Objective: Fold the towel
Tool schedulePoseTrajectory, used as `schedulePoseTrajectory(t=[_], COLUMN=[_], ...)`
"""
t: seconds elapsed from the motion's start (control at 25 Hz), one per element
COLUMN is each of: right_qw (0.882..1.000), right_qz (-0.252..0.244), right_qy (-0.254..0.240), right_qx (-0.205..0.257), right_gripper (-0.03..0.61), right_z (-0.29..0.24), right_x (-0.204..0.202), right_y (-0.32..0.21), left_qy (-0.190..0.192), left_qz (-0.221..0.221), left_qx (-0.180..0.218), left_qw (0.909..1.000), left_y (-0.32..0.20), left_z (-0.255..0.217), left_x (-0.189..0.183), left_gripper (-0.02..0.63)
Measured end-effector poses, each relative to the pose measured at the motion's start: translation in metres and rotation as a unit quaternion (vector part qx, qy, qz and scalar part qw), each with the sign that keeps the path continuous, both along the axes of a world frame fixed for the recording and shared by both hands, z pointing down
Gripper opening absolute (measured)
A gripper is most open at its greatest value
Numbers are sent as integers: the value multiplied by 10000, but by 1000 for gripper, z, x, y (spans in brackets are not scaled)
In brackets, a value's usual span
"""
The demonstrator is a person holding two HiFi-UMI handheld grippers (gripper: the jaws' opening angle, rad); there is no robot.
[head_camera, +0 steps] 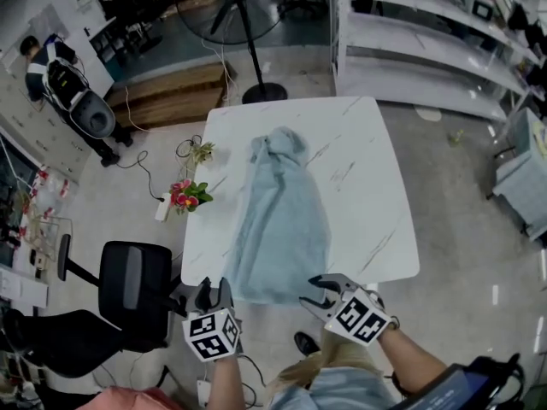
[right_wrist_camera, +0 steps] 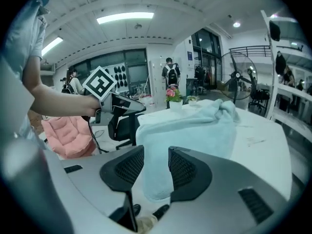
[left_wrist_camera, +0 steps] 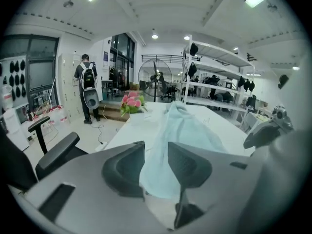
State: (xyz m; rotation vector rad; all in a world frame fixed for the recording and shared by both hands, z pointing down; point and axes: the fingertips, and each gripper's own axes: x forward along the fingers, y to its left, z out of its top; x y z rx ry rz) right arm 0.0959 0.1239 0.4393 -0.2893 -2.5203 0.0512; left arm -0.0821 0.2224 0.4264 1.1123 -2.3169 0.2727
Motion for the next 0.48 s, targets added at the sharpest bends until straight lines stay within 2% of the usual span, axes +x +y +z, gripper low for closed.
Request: schedulePoseTrajectory(t=[0.2, 0.48], right_qw=[9979, 9908], right_qz=[308, 661], right_qy=[-403, -786], right_qx=[399, 887], right_gripper=[169, 163], right_z=[-48, -97], right_x=[-19, -52], right_y=[-34, -111], left_qy=[-287, -719], left_qz=[287, 907], left_qx=[513, 798], left_qw=[9979, 9901], left_y=[-39, -133], left_z=[-59, -116], left_x=[-13, -32], left_gripper=[150, 150])
